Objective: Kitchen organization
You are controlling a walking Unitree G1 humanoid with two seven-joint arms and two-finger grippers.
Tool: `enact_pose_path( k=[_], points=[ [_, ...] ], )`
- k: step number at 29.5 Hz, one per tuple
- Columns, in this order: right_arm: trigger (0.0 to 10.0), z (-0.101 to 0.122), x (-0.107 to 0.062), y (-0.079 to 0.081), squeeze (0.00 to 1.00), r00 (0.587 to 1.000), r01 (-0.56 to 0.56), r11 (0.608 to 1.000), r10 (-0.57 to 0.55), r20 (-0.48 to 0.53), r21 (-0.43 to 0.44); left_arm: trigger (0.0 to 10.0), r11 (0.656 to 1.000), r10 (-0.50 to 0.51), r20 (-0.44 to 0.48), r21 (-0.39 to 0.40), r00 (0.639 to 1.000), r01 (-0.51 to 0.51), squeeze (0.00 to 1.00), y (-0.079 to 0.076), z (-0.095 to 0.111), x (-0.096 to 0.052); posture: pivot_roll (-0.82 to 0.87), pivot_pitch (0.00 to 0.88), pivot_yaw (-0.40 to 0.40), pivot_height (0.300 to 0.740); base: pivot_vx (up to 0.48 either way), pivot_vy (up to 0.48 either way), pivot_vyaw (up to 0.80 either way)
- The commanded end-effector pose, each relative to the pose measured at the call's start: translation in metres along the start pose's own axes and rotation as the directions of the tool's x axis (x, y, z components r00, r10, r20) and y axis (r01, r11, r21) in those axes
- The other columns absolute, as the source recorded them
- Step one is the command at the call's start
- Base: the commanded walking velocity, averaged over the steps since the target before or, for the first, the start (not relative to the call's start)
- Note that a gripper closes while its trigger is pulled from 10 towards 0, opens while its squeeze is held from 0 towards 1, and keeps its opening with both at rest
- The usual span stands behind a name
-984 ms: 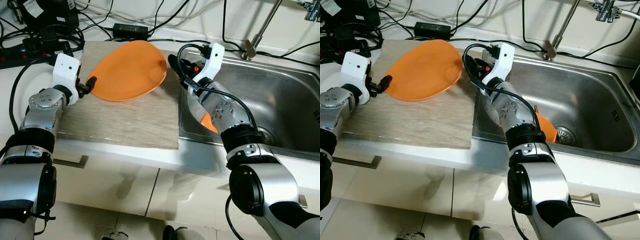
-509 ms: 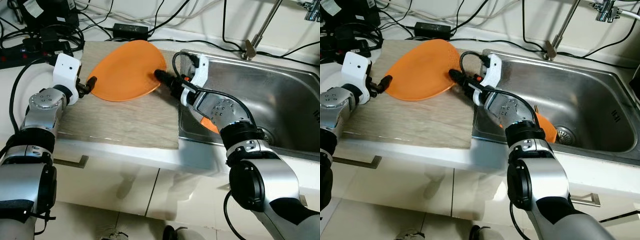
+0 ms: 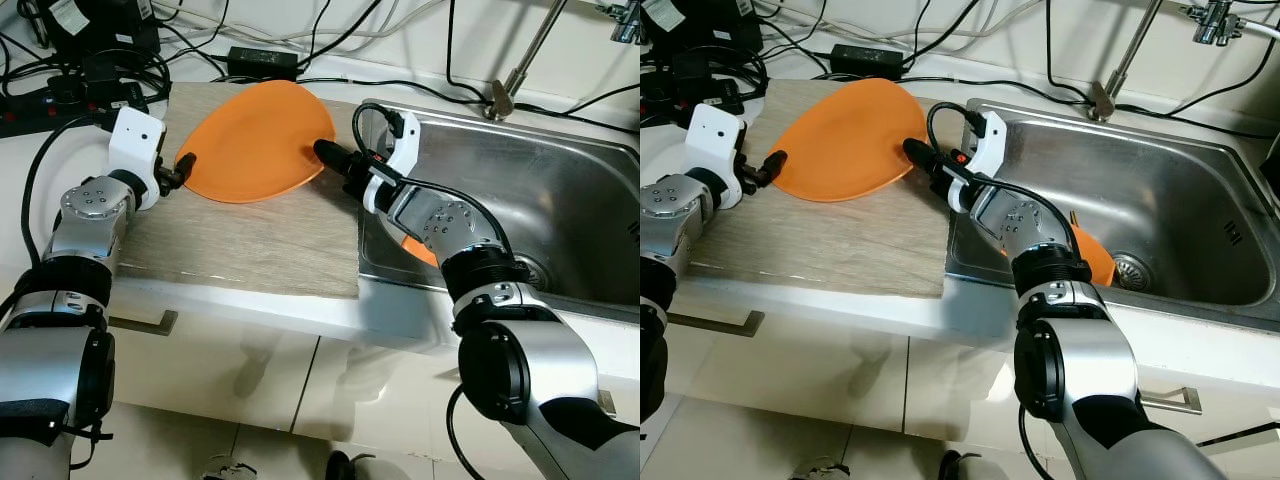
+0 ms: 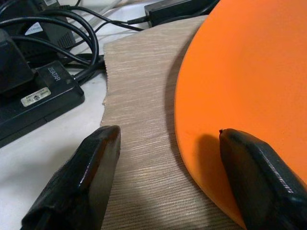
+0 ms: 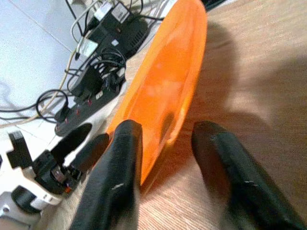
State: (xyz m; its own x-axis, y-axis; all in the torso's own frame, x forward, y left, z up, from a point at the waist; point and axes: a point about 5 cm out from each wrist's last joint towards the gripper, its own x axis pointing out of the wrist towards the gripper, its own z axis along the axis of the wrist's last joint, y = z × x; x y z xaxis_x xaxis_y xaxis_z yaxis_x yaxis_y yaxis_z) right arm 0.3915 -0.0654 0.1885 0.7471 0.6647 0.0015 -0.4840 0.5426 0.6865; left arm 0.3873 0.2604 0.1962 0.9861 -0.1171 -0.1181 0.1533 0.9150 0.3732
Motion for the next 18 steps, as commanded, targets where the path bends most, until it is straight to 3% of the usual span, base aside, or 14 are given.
enact_pose_path(
  k=[1, 18],
  points=[
    [0.0, 0.0011, -0.0036, -0.0026, 0.0, 1.0, -0.005, 1.0, 0.005, 0.008, -0.009, 10.0, 0.998, -0.054, -0.084, 0.01, 0.995, 0.055, 0.0, -0.0142, -0.0181, 0.0004, 0.0, 0.065, -0.111, 0.74, 0.0, 0.0, 0.0],
    [0.0, 0.004, -0.0041, -0.0012, 0.0, 0.999, -0.027, 1.0, 0.026, 0.024, 0.012, 10.0, 0.999, -0.049, -0.081, 0.018, 0.996, 0.05, 0.0, -0.0137, -0.0175, 0.0007, 0.01, 0.064, -0.107, 0.74, 0.0, 0.0, 0.0]
  ],
)
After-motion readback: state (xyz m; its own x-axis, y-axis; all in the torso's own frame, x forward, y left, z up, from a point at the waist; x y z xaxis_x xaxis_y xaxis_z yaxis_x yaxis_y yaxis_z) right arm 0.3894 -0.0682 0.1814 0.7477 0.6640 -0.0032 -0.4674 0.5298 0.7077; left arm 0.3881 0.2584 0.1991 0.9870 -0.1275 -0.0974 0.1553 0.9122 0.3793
